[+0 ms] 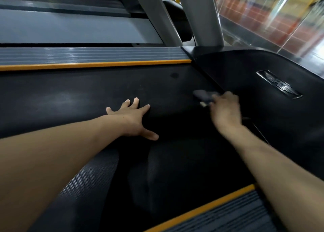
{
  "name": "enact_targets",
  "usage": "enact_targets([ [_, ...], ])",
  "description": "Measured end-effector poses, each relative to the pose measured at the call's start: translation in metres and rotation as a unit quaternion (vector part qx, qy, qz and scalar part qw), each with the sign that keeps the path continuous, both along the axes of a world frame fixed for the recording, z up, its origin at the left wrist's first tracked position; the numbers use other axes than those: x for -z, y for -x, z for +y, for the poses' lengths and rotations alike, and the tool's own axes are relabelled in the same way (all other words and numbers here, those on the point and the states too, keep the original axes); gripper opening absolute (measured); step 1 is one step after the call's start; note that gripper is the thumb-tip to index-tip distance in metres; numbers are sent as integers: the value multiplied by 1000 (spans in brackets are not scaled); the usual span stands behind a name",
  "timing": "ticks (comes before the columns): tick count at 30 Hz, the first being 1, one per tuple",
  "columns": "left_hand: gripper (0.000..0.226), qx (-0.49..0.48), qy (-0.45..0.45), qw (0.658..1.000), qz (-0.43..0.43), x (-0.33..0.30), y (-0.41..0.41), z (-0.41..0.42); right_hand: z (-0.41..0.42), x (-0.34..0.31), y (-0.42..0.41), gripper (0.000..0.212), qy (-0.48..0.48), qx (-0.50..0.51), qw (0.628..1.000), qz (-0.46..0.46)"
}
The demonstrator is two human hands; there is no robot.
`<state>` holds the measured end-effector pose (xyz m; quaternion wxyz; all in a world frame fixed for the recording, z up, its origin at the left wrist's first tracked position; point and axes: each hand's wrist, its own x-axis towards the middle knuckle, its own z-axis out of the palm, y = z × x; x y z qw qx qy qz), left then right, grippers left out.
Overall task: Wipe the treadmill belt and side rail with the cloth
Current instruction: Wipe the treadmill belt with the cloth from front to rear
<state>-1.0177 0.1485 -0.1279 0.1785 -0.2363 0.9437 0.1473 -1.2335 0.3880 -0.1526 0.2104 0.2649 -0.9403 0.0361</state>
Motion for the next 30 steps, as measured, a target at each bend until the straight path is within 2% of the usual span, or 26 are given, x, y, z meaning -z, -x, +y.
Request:
enact_targets([
  [2,129,1,3,1000,-1,0,0,0,22,0,12,31,40,63,997,-28],
  [5,130,0,7,1000,-6,0,0,1,6,-3,-18,32,90,75,992,-47],
  [7,131,-2,7,1000,-4,-1,0,1,-18,-4,-53,33,105,26,993,-53],
  [10,129,-5,11,1000,6,-3,-2,4,-47,4,-108,33,125,-99,985,-69],
  [13,119,-6,25,999,29,-5,-10,13,-49,0,-117,33,116,-182,973,-82],
  [15,106,-9,38,997,68,-4,-19,19,-33,-4,-87,31,72,-158,982,-66],
  [19,74,-17,68,984,165,0,-42,30,24,-11,-18,31,43,13,998,-36],
  [21,68,-5,78,980,185,3,-51,35,34,-11,-12,32,45,60,996,-47],
  [23,73,10,74,981,178,2,-58,39,23,-13,-27,33,70,72,993,-63],
  [25,86,20,65,988,140,-3,-62,41,4,-15,-54,33,86,42,993,-73],
  [30,101,22,61,995,78,-9,-61,44,-30,-6,-129,31,106,-151,981,-63],
])
